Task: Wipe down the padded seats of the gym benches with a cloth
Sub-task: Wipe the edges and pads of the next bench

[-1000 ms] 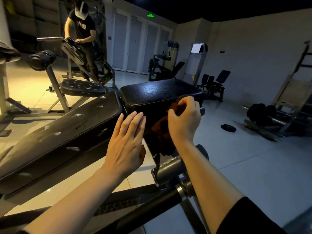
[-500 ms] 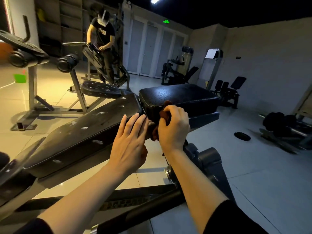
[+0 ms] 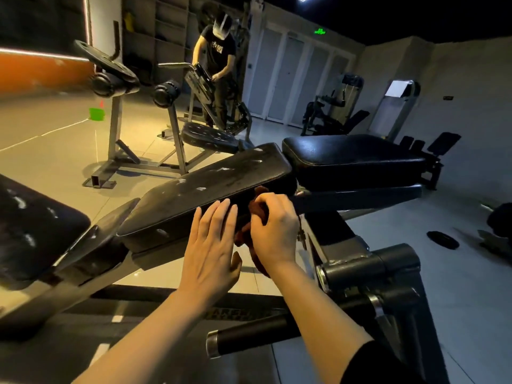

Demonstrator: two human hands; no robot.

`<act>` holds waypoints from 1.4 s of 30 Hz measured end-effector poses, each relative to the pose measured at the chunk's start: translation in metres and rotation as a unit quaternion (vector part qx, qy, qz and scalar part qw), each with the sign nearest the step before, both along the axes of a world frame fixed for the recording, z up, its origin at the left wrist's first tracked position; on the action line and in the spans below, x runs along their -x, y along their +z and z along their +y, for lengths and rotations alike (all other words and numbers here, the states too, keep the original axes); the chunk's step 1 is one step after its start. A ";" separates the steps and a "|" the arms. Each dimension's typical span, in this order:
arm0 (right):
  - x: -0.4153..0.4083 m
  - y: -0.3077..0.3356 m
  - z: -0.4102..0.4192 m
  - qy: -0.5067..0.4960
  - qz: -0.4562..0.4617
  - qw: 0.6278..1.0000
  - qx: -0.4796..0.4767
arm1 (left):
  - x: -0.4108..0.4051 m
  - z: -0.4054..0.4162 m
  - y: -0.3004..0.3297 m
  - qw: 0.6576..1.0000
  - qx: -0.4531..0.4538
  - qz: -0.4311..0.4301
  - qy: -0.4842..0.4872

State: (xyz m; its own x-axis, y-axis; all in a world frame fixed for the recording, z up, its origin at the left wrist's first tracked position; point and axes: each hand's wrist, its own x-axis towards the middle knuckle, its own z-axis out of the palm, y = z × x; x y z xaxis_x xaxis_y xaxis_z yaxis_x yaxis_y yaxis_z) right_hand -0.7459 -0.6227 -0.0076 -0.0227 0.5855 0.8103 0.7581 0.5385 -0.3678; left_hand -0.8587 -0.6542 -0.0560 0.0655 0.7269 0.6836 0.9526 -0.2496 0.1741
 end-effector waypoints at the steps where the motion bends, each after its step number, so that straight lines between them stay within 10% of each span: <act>1: 0.002 -0.008 -0.003 0.005 -0.014 1.000 0.005 | 0.003 -0.001 -0.005 1.000 0.002 -0.013 0.006; 6: 0.002 0.009 0.004 -0.066 0.108 0.988 -0.091 | 0.019 -0.001 -0.023 0.999 0.015 -0.042 0.019; 12: 0.028 -0.022 0.006 -0.026 -0.054 0.996 -0.066 | 0.033 -0.002 -0.026 0.999 0.024 -0.045 -0.011; 17: 0.015 0.014 0.009 -0.074 0.065 0.984 -0.147 | 0.036 -0.002 -0.027 0.998 0.020 -0.052 -0.017; 24: 0.018 -0.021 0.012 -0.007 -0.064 0.992 -0.105 | 0.028 0.001 -0.032 0.996 -0.003 -0.092 0.015; 29: 0.013 -0.003 0.016 -0.043 0.095 0.981 -0.162 | 0.019 0.005 -0.037 0.995 -0.020 -0.092 0.033; 35: 0.023 -0.023 0.015 0.031 -0.074 0.992 -0.094 | 0.023 0.004 -0.042 0.996 -0.018 -0.078 0.035; 42: 0.021 -0.010 0.014 -0.033 0.079 0.988 -0.131 | 0.024 0.004 -0.048 0.997 -0.006 -0.064 0.033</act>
State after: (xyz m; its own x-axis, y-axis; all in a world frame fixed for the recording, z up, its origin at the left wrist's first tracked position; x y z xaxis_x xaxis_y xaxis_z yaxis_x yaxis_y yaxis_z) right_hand -0.7672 -0.6083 -0.0179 0.1481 0.3518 0.9243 0.7391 0.5816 -0.3398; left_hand -0.8831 -0.6503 -0.1035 -0.0706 0.7188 0.6916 0.9369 -0.1902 0.2933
